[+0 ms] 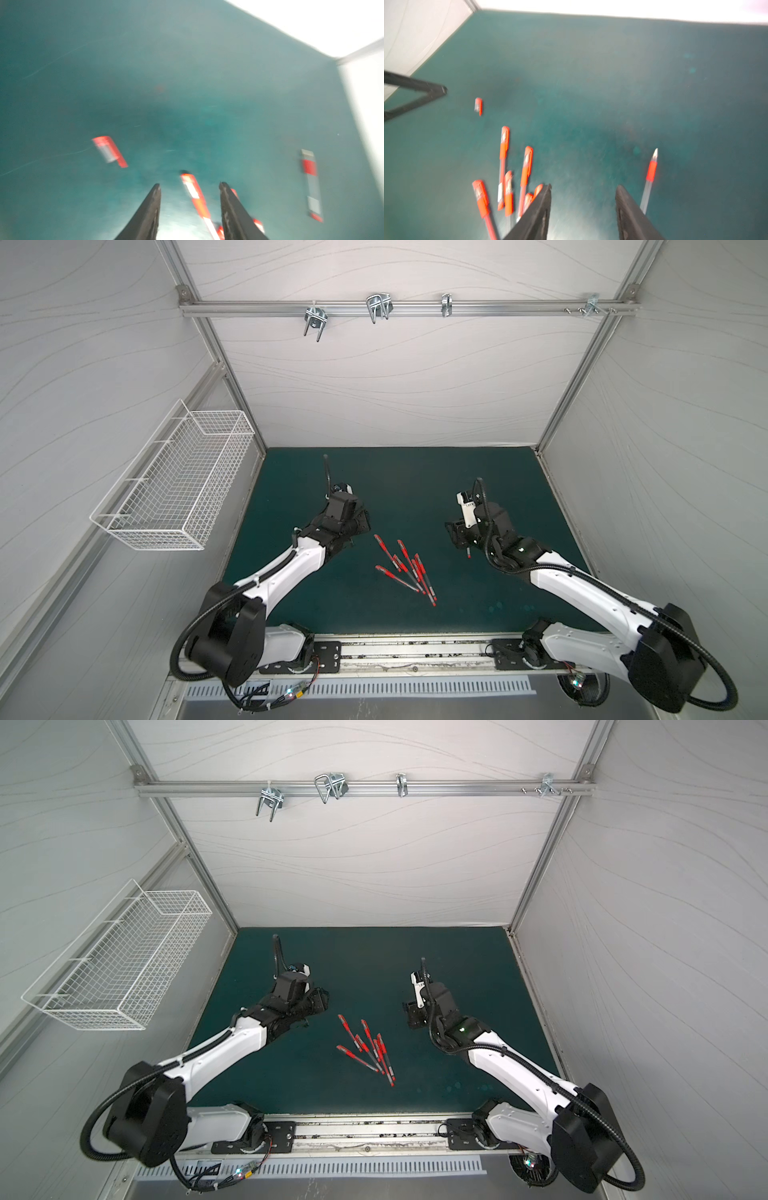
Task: Remove pen caps from pens
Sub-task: Place the pen cap at the middle-left of the table, then pick up the pen from the bottom-center of the table.
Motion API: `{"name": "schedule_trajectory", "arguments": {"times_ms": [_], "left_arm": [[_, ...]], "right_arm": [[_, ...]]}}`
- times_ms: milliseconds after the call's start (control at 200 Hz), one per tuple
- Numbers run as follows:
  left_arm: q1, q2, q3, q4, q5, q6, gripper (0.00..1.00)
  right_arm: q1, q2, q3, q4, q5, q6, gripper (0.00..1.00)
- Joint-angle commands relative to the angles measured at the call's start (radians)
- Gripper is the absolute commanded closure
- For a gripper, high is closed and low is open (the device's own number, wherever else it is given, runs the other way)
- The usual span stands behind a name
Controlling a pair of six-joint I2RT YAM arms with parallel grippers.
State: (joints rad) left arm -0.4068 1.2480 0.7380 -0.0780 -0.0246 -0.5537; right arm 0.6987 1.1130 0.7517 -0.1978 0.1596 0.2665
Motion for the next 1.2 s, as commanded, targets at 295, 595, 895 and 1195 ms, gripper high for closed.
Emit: {"name": "schedule_trajectory", "arguments": {"times_ms": [295, 595, 895, 1195], "left_arm": [[-0.171, -0.178, -0.208, 0.199, 0.164, 0.011, 0.52], [-0.175, -0.246, -0.256, 0.208, 0.179, 0.038, 0.54], [-0.175, -0.228, -0.237, 0.186, 0.223, 0.057, 0.56], [-0.176, -0.115, -0.183, 0.162, 0.299, 0.056, 0.58]], "right_arm": [[0.158, -0.100, -0.091, -0.243, -0.028, 0.127, 0.55], [0.221, -0.052, -0.155, -0.161, 0.011, 0.153, 0.59], [0.268, 0.087, -0.142, -0.094, -0.012, 0.122, 0.63], [0.327, 0.232, -0.092, -0.065, -0.018, 0.124, 0.62]]}}
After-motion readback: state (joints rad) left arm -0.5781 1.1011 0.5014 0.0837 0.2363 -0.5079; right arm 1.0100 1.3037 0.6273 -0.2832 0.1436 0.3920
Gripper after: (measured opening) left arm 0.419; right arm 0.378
